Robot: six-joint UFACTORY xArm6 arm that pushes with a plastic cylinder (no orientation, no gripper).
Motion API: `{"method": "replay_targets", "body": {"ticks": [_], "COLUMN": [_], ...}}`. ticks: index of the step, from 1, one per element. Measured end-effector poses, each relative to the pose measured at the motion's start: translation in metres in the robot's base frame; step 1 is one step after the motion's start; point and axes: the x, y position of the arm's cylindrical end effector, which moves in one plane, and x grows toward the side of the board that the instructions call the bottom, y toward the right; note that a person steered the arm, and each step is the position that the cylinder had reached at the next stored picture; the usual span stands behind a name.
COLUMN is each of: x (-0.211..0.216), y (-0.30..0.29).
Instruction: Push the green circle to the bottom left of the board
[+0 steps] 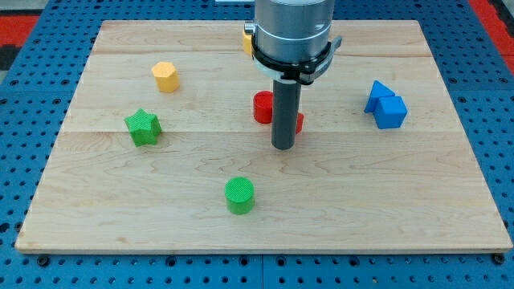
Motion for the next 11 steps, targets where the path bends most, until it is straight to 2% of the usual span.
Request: {"method": "replay_targets", "body": {"ticks": [1,2,3,4,5,6,7,8,9,10,11], "x": [-0.007,-0.007,-0.006,0.038,0.079,0.091,0.139,0.133,0.075,0.065,0.079], "y": [0.004,0.038,0.039,0.037,0.006,-0.025,-0.010,-0.012,-0.035,-0.103,-0.065]}}
